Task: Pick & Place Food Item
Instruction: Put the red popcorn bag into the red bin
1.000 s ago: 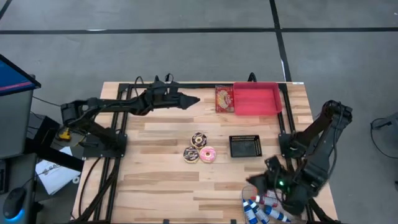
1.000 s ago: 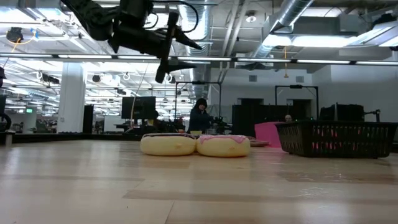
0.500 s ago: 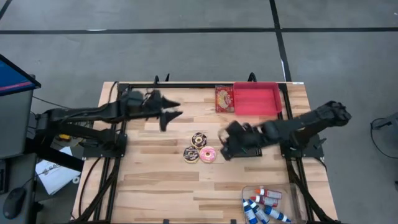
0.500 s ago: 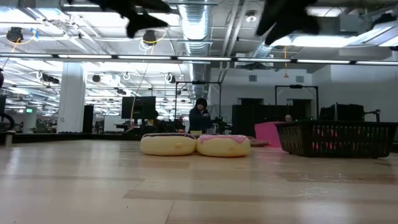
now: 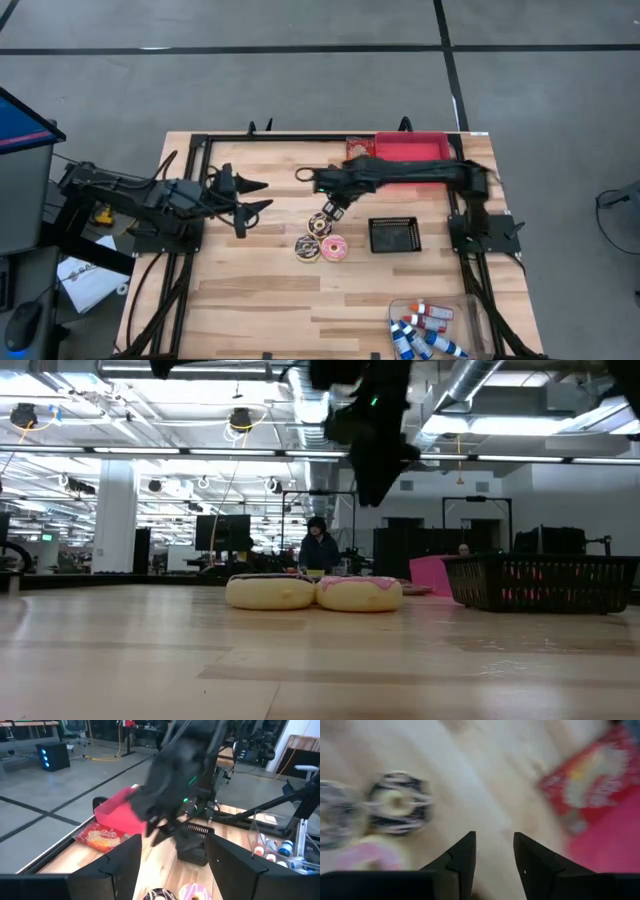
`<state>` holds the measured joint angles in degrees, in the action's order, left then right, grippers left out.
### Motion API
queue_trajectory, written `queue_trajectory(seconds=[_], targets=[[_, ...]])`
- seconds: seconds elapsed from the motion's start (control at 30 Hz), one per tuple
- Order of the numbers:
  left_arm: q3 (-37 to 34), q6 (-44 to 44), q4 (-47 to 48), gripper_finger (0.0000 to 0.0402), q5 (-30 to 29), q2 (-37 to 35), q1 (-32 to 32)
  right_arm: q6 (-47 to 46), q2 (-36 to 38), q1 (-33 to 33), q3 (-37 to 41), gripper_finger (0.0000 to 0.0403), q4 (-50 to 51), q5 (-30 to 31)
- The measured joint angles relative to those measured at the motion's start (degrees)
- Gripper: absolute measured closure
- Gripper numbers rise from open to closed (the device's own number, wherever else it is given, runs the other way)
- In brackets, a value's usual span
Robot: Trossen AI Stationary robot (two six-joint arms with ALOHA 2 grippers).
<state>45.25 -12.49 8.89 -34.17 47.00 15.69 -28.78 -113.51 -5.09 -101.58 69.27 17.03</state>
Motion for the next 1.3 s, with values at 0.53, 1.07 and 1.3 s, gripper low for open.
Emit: queue_trajectory(seconds=[0.53,1.07,1.3], targets=[[-0.02,-6.91,-0.31,0.0186,-4.46,0.5,6.53,-1.67,-25.51,-2.66,-17.68,0.0279,19.46,15.61],[0.0,-9.51,-2.79,0.0186,-4.61,0.13,6.81,0.5,-27.29,-7.23,-17.27,0.0279,13.43,15.2],[0.0,-10.3,-3.02,0.0186,-4.62,0.13,6.79,0.87,-27.46,-7.81,-14.3,0.0279,10.88,13.13]])
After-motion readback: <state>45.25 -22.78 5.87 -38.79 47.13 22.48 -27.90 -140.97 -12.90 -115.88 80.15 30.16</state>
